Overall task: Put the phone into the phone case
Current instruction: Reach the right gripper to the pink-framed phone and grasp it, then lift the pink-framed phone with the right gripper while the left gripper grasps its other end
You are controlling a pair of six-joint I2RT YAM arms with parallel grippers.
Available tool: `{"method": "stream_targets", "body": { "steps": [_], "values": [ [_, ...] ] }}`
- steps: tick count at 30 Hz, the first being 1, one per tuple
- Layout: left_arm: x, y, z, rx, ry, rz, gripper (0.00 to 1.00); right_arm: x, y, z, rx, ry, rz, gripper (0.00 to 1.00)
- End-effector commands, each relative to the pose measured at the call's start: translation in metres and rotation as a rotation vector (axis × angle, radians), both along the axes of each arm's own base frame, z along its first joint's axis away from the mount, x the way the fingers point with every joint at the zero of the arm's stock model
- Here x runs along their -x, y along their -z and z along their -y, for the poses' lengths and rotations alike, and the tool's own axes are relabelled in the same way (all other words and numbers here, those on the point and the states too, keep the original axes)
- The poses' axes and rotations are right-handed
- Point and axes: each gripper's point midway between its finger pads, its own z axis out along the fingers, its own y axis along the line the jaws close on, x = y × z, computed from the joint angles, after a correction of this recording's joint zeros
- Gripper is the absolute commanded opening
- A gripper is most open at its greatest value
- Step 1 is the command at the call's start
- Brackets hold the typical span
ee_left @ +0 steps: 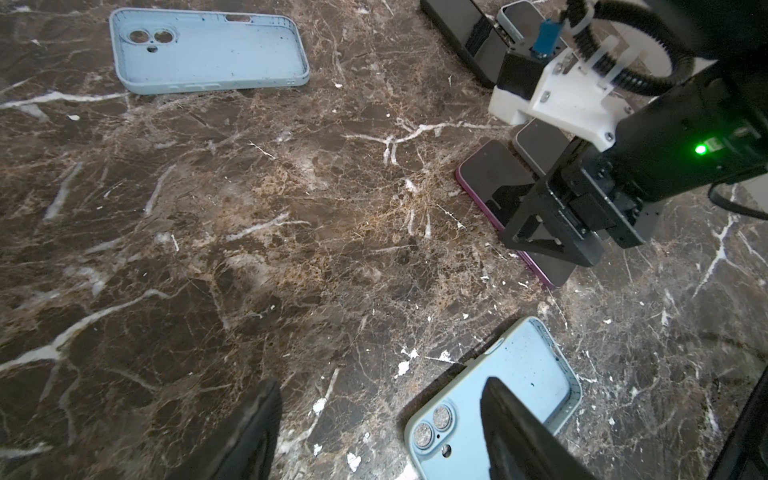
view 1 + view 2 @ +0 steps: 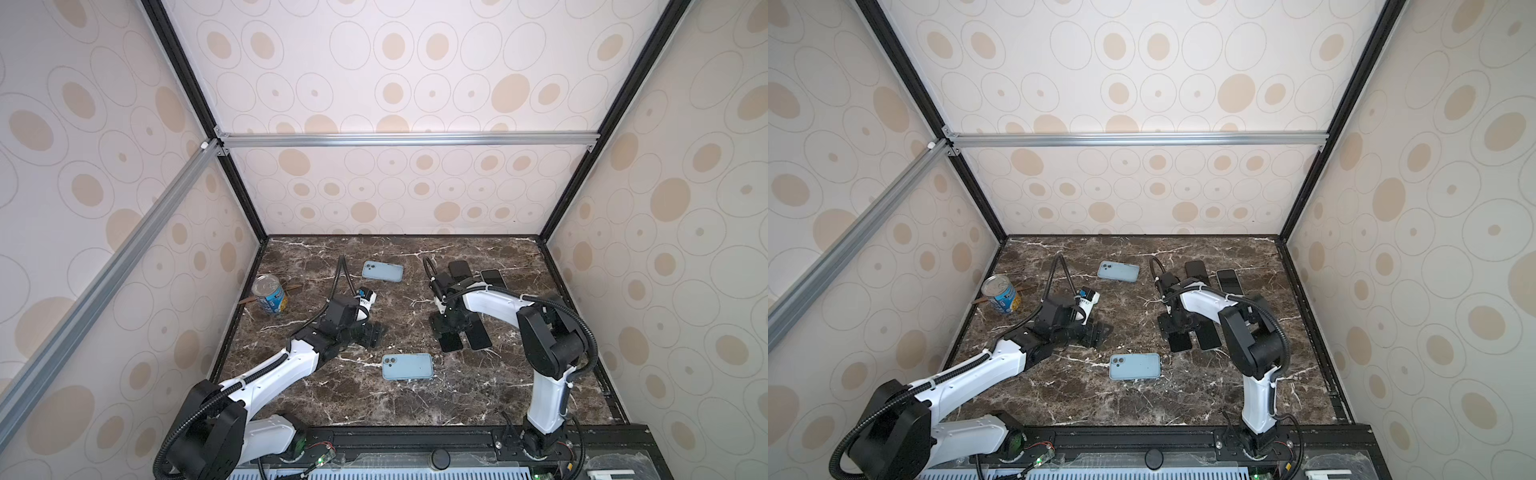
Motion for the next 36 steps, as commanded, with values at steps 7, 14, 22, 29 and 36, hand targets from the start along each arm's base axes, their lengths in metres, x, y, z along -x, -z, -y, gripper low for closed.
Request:
{"method": "stream_targets", "body": {
  "steps": [7,14,22,29,36],
  "values": [
    [-0.002,-0.008,0.001,-0.009,0.013,0.027,0.76,0.027,0.025,0.01,0.037,-0.056,-0.104,0.68],
    [-0.003,-0.012,0.001,-0.002,0.009,0.039,0.76,0.021,-0.005,-0.008,-0.023,-0.143,0.019,0.59],
    [-0.004,-0.016,-0.001,-0.002,-0.002,0.048,0.77,0.02,-0.035,-0.043,-0.063,-0.315,0.172,0.53],
    [-0.004,-0.032,0.003,0.069,-0.017,0.055,0.78,0.012,-0.069,-0.068,-0.125,-0.385,0.324,0.52],
    [-0.007,-0.061,0.015,0.146,-0.015,-0.005,0.79,0.018,-0.117,-0.094,-0.22,-0.515,0.492,0.52]
  ]
}}
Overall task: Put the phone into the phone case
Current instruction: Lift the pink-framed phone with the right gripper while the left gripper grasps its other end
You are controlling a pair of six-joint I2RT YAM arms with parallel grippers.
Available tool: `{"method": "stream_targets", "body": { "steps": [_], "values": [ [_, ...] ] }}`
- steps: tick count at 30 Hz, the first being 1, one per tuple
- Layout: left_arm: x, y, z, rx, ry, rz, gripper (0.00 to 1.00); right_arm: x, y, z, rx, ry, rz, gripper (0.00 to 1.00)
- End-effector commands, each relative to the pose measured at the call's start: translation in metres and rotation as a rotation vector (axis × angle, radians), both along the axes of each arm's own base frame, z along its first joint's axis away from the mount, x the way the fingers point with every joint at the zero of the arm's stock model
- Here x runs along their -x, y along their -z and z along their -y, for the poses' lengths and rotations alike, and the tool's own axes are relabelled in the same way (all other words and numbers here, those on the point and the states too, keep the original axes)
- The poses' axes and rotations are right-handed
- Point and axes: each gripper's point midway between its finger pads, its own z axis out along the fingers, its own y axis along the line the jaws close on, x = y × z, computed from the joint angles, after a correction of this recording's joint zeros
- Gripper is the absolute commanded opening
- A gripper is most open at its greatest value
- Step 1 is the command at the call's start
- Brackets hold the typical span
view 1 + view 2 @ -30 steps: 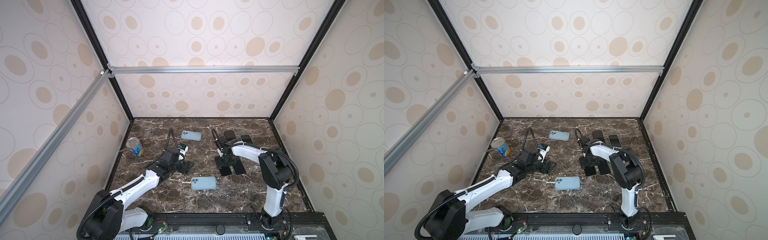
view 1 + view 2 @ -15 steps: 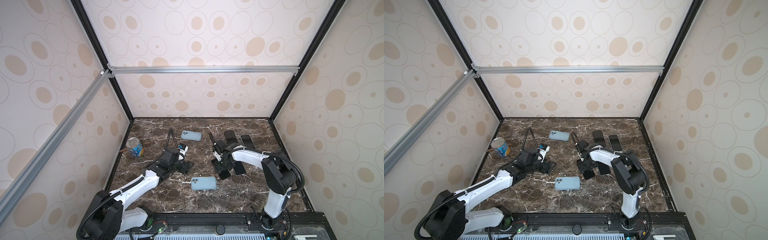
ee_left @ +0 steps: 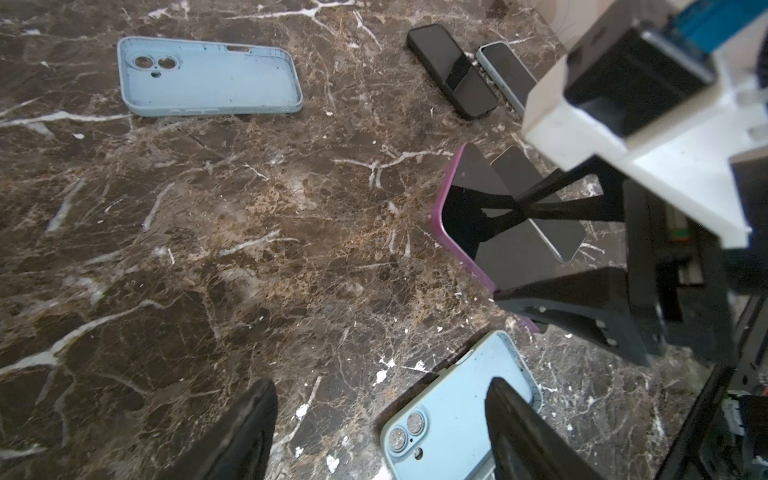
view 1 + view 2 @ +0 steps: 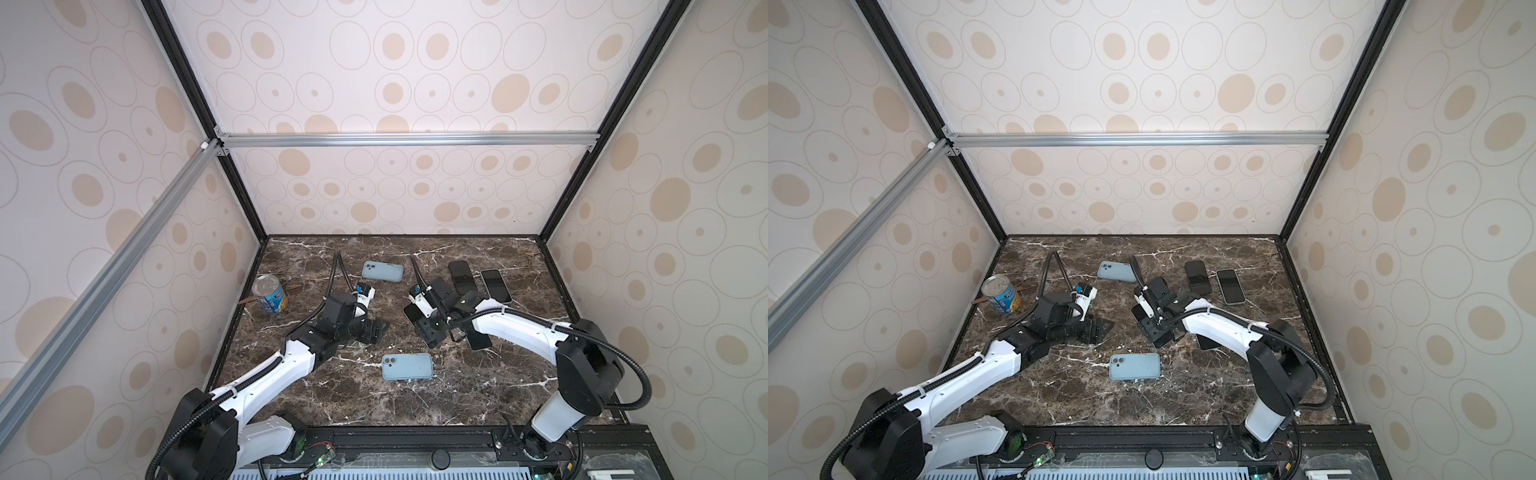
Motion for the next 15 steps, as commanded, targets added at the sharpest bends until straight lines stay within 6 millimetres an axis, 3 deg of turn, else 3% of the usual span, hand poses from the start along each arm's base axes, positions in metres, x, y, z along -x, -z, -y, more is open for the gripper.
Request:
{"method": "stream_targets", "body": {
  "steps": [1,7,15],
  "values": [
    [-0.005,-0.035,0.013,0.094,0.018,-0.016,0.79,0.003,-0.035,-0.02,-0.091,-0.103,0.114,0.52],
    [-0.006,-0.063,0.029,0.297,0.086,-0.14,0.78,0.013,-0.063,-0.038,-0.169,-0.192,0.169,0.52],
    [-0.003,-0.081,0.038,0.418,0.123,-0.236,0.72,0.022,-0.091,-0.058,-0.201,-0.284,0.249,0.52]
  ]
}}
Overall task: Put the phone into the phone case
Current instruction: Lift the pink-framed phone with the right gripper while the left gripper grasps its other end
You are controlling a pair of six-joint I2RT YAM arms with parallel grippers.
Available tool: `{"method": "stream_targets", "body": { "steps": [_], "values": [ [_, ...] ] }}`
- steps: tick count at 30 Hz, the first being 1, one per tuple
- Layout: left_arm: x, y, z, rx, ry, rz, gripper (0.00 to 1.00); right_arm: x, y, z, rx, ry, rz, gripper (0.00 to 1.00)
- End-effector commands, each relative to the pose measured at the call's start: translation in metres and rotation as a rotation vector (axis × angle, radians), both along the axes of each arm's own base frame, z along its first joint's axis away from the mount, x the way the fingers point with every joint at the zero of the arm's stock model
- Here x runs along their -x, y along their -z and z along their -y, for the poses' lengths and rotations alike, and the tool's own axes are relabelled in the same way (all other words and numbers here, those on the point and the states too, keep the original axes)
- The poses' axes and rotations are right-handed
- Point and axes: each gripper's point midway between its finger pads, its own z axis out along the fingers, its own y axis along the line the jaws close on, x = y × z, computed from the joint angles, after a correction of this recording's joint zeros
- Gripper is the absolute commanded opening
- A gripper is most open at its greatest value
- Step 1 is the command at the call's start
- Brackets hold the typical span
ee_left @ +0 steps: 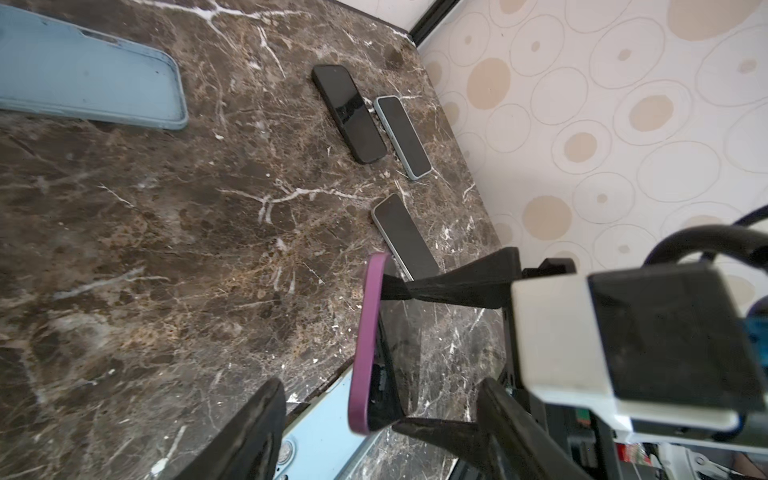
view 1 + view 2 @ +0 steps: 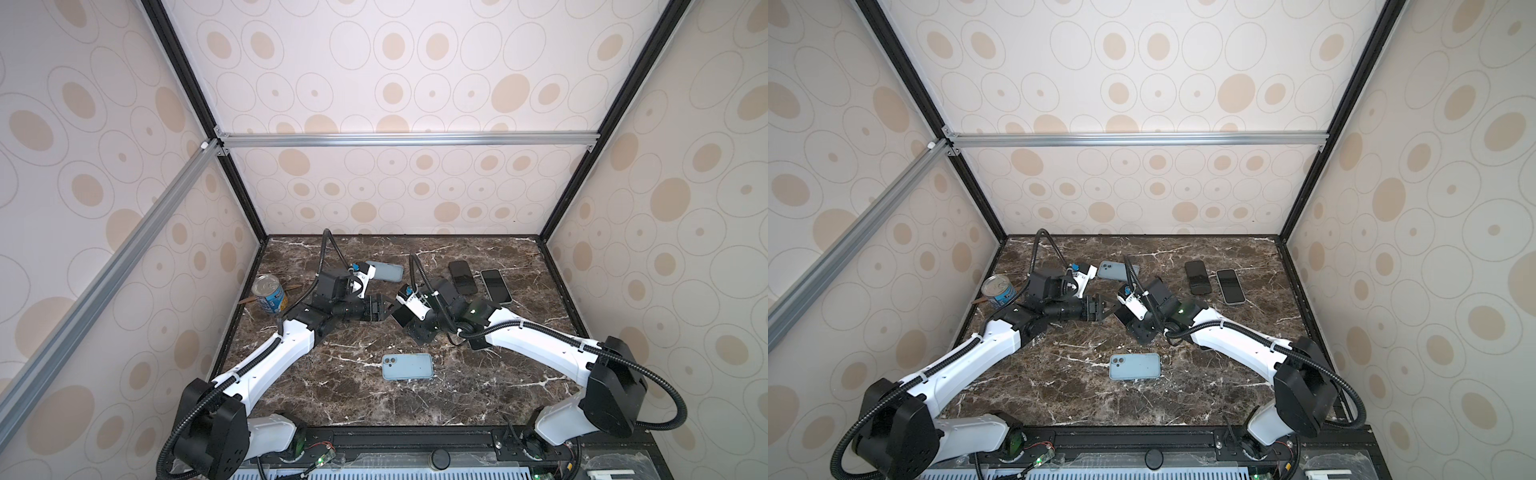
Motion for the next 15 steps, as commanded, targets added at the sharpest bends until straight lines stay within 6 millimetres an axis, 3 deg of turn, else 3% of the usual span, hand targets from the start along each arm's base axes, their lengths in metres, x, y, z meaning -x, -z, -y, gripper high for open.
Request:
{"method": "stream_targets", "body": {
  "steps": [1,7,15],
  "values": [
    [0.005,-0.025,0.007,0.082,0.035,-0.024,0.71,0.0,-0.041,-0.017,-0.078,-0.067,0.104,0.51],
    [0.007,-0.018,-0.001,0.055,0.01,-0.034,0.61,0.004,-0.055,-0.024,-0.102,-0.099,0.141,0.52],
    [0.013,-0.03,-0.002,0.082,0.019,-0.013,0.28,0.009,-0.063,-0.03,-0.122,-0.13,0.159,0.51]
  ]
}}
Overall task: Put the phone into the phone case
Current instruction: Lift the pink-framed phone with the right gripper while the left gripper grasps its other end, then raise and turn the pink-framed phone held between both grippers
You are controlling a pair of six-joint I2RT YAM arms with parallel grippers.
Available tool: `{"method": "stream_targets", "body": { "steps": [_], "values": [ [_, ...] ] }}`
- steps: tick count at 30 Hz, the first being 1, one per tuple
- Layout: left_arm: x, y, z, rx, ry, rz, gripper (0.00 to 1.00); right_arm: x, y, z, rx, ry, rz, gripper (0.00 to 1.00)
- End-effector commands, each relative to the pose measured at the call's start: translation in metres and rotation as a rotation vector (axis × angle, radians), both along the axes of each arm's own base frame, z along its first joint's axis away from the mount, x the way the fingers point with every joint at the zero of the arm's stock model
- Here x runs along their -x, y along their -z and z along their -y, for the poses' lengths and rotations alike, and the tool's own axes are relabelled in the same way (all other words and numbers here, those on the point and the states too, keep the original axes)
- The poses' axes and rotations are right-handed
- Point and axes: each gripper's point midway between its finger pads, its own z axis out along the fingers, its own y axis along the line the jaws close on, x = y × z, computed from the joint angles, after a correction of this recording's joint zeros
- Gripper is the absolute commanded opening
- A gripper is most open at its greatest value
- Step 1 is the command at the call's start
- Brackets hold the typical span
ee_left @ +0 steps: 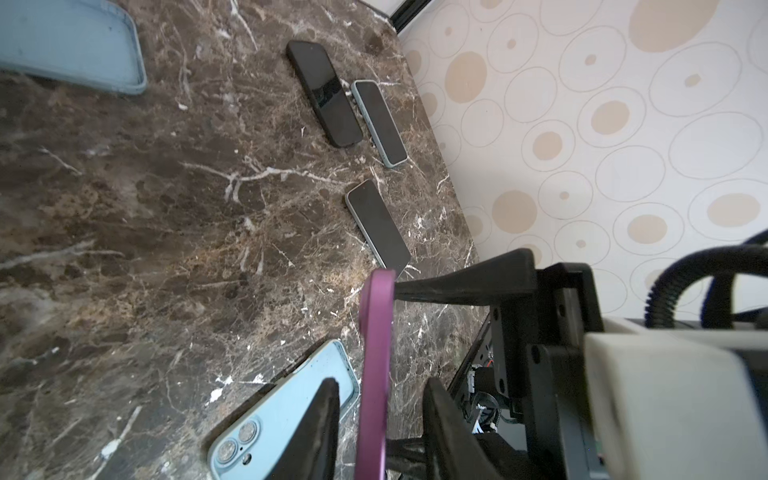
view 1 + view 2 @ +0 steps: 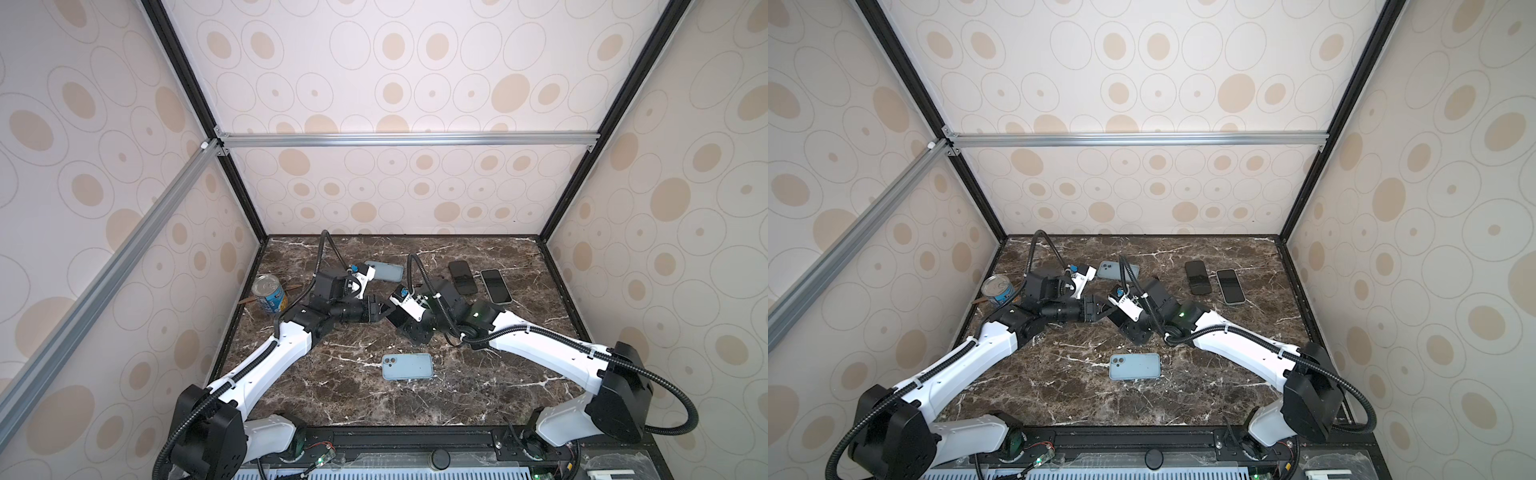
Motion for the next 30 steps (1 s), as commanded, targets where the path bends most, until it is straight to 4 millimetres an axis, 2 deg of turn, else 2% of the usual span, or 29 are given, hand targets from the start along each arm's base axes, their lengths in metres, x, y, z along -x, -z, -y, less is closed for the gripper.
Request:
{"method": "stream_targets", "body": {
  "steps": [1,9,12,14,15,17,20,23,25,27,30],
  "values": [
    [0.002,-0.02,-0.002,0.03,0.005,0.038,0.24,-0.001,-0.035,-0.012,-0.072,-0.038,0.077,0.51],
    [0.003,-0.025,-0.005,0.041,-0.014,0.061,0.01,0.0,-0.045,-0.015,-0.084,-0.036,0.102,0.51],
    [0.001,-0.029,-0.007,0.046,-0.034,0.077,0.0,0.0,-0.051,-0.014,-0.093,-0.029,0.109,0.52],
    [0.0,-0.035,-0.009,0.049,-0.049,0.095,0.0,-0.002,-0.055,-0.013,-0.102,-0.014,0.114,0.6],
    [-0.001,-0.04,-0.01,0.054,-0.059,0.112,0.0,-0.005,-0.06,-0.011,-0.111,0.013,0.121,0.69],
    [-0.003,-0.053,-0.015,0.066,-0.09,0.155,0.0,-0.013,-0.077,-0.01,-0.154,0.073,0.136,0.83],
    [-0.006,-0.08,-0.025,0.097,-0.155,0.246,0.0,-0.012,-0.112,-0.02,-0.262,0.063,0.149,1.0],
    [-0.006,-0.118,-0.039,0.137,-0.228,0.367,0.0,-0.009,-0.149,-0.028,-0.36,0.046,0.155,1.0],
    [-0.003,-0.146,-0.049,0.163,-0.277,0.453,0.0,-0.013,-0.179,-0.025,-0.435,0.082,0.162,1.0],
    [-0.001,-0.169,-0.062,0.182,-0.342,0.523,0.0,-0.017,-0.206,-0.016,-0.537,0.128,0.154,1.0],
    [0.009,-0.201,-0.075,0.236,-0.395,0.616,0.0,-0.029,-0.237,0.008,-0.716,0.214,0.112,1.0]
  ]
}}
